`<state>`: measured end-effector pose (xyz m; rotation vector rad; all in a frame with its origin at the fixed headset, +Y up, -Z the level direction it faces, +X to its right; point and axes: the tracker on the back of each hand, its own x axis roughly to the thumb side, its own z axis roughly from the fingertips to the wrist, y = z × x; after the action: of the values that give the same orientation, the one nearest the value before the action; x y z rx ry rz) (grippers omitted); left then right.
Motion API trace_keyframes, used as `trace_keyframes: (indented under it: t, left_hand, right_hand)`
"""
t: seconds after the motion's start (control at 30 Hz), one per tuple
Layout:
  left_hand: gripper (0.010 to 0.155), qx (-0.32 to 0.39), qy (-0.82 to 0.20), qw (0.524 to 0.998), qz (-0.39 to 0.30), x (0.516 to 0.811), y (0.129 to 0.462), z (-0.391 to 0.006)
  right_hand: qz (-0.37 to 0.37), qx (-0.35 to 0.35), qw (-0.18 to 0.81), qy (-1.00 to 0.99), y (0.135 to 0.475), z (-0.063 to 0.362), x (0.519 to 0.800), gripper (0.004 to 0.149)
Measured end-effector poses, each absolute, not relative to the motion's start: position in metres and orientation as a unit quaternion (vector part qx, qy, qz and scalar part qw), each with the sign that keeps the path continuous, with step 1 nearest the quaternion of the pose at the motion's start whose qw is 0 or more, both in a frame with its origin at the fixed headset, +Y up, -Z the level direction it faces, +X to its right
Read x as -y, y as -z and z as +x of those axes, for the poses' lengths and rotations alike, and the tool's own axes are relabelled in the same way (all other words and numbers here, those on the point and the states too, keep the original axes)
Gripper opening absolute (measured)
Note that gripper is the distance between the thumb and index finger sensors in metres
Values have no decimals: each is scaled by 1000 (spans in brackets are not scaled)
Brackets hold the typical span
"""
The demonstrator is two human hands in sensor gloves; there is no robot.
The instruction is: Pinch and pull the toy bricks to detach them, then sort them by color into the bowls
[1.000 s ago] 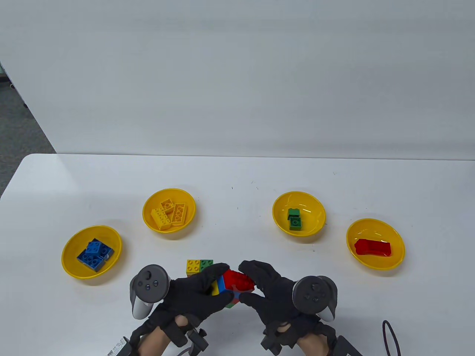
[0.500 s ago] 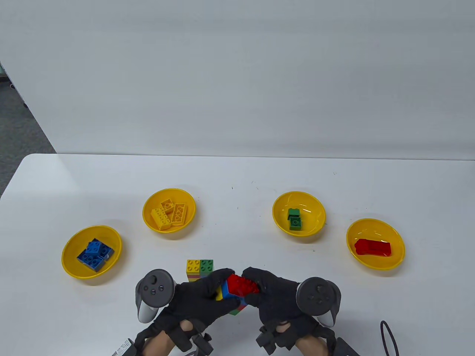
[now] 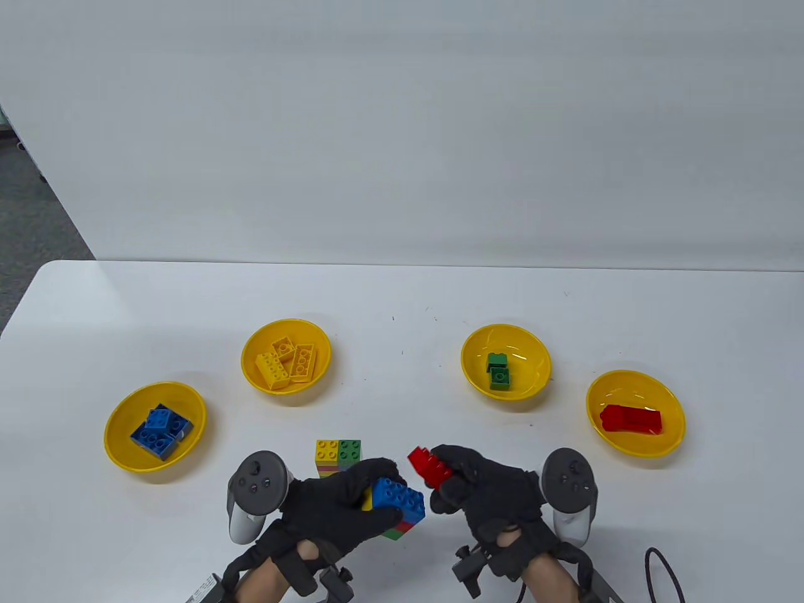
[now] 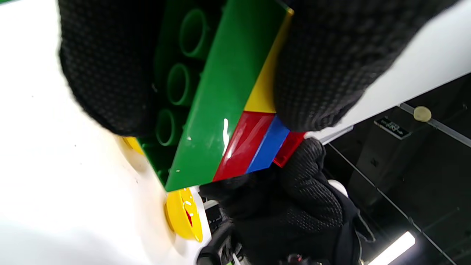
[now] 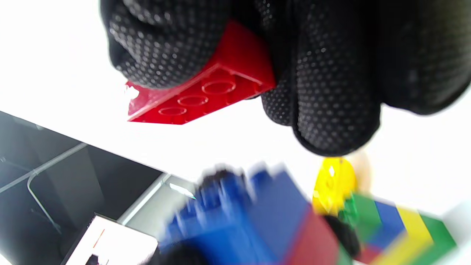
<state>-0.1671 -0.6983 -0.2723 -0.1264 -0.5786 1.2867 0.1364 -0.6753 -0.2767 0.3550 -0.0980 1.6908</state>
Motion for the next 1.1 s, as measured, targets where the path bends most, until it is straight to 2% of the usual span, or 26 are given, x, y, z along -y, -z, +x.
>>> trace_keyframes:
  t: [0.1,0.2,0.27,0.33,0.4,0.5,0.6,0.67,0.8,0.9,1.1]
  left_hand:
    - [67,252,-601,757,-44,696,273,-179]
    - [68,239,-615,751,-35,694,274,-189]
    - [67,232,-621,748,-29,693,274,-195]
    - [68,224,-624,748,-25,694,274,-198]
    - [68,216,-627,748,-23,694,274,-202]
    - [68,206,-632,746,-23,696,275,-205]
    - [68,199,-637,744,-32,700,276,-207]
    - [68,198,-638,743,-36,701,276,-206]
    - [69,200,-636,744,-41,702,275,-205]
    - [70,202,-637,743,-46,703,275,-205]
    - [72,210,-628,747,-60,703,273,-199]
  right_hand:
    - [129,142,611,-768,278,192,643,60]
    - [58,255,544,-798,275,251,622,60]
    - [0,302,503,-810,276,283,621,59]
    - [-48,318,460,-828,283,307,628,59]
    - [-96,318,390,-858,293,324,642,59]
    - [-152,284,299,-898,308,340,674,59]
    - [-200,225,272,-914,317,350,701,59]
    - [-219,214,258,-916,319,353,710,60]
    - [-230,221,245,-916,322,353,714,62]
    - [-217,210,254,-919,322,350,716,69]
    - [-162,251,203,-933,316,324,694,65]
